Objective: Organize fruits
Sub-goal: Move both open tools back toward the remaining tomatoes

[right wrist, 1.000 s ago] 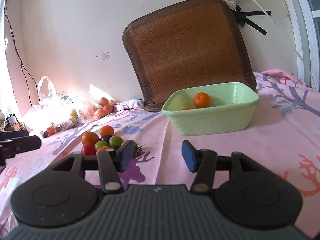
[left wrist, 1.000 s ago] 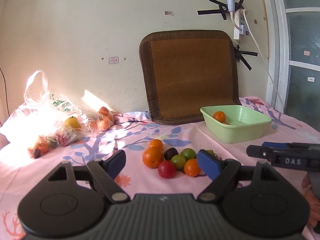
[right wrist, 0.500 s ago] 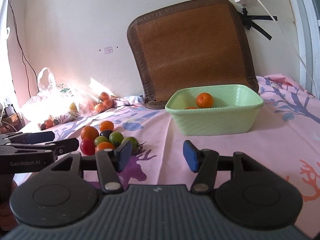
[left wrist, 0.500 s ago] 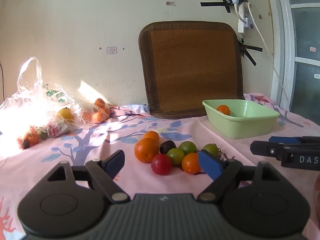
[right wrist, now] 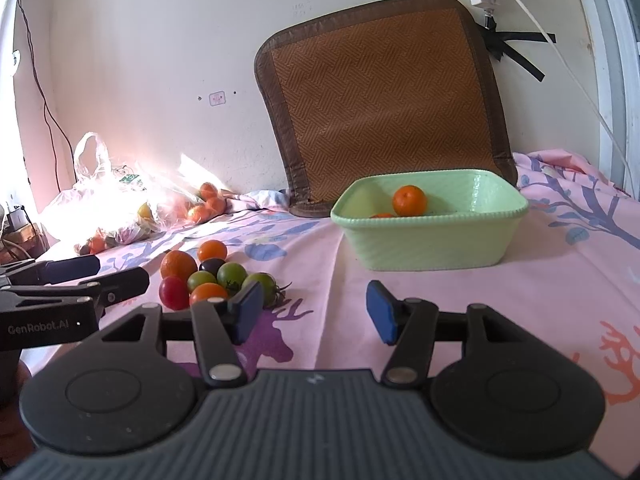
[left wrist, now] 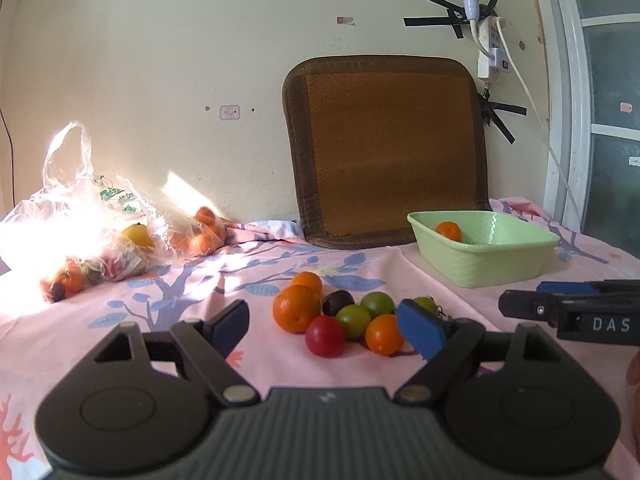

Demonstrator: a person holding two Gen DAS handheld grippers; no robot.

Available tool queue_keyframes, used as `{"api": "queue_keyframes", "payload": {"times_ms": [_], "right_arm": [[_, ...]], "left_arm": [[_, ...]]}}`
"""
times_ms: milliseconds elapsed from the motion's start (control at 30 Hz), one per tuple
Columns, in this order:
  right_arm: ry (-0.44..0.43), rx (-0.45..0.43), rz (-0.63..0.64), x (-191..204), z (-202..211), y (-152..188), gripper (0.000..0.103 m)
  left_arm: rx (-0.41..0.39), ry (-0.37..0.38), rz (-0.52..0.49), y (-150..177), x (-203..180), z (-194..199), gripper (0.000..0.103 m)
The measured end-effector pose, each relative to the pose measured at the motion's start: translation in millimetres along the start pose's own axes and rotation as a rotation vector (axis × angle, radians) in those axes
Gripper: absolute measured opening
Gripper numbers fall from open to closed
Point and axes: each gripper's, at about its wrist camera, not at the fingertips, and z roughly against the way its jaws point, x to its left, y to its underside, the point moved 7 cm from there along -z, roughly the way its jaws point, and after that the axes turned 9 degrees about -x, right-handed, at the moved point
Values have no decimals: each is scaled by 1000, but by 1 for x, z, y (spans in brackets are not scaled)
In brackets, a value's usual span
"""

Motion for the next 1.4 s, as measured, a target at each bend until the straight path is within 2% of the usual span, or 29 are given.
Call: {"api": "queue_keyframes", "payload": {"times_ms": [1400], "right_arm": [[0,-2,2,0,1,-1,61]], "left_arm": [[12,1,14,1,3,-1,85]]}}
